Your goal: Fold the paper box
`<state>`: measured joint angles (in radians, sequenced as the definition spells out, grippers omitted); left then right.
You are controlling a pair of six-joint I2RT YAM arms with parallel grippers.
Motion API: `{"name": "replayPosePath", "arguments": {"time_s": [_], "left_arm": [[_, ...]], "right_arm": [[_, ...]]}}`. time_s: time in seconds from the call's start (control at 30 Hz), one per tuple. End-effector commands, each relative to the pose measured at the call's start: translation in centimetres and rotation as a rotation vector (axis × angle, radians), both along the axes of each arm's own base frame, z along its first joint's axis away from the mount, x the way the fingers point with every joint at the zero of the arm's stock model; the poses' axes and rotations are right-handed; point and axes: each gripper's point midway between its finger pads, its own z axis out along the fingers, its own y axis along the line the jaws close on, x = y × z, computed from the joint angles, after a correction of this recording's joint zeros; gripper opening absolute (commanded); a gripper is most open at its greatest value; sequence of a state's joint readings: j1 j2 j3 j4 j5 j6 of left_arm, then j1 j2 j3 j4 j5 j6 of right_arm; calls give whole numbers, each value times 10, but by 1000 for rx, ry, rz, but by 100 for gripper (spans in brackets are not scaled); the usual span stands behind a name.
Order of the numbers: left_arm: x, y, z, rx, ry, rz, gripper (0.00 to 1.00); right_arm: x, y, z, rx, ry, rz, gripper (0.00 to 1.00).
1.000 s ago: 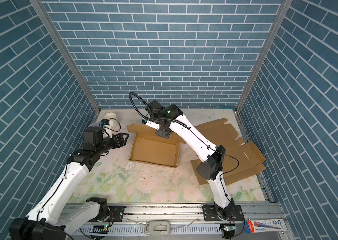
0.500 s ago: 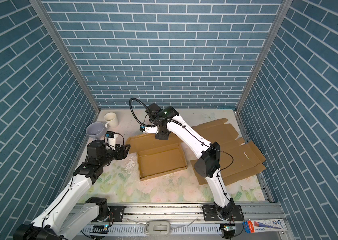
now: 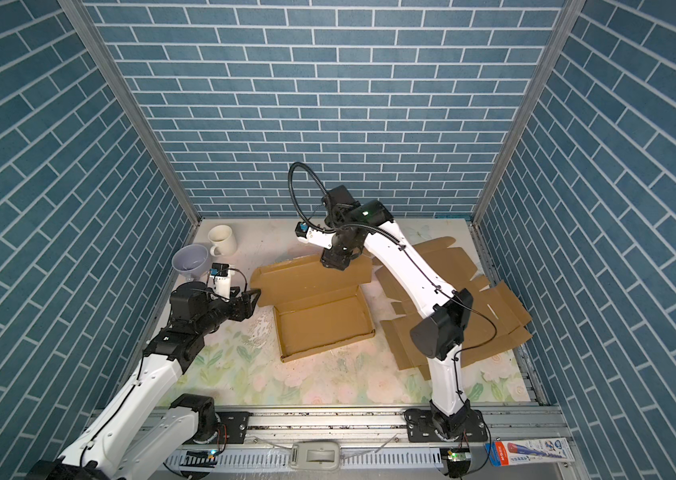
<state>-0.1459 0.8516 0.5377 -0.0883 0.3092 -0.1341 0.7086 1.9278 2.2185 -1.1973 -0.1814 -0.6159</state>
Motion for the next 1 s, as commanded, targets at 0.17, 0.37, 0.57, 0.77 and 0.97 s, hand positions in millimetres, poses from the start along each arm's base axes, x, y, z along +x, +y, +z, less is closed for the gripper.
{"name": "replayPosePath", "arguments": {"time_s": [0.17, 0.37, 0.57, 0.77, 0.97], "left_arm": [[12, 6, -7, -6, -26, 39, 73], [22, -7, -7, -42, -34, -21, 72], [22, -9, -4, -6, -43, -74, 70], [25, -15, -13, -16, -6, -135, 66], [29, -21, -19, -21, 22, -183, 63]], "right_arm": [[7, -60, 37, 420, 122, -194, 62], [12, -110, 20, 697, 199, -285, 62], [16, -127, -21, 708, 188, -288, 63], [31, -118, -54, 681, 273, -252, 62], [35, -107, -65, 671, 336, -194, 59]]}}
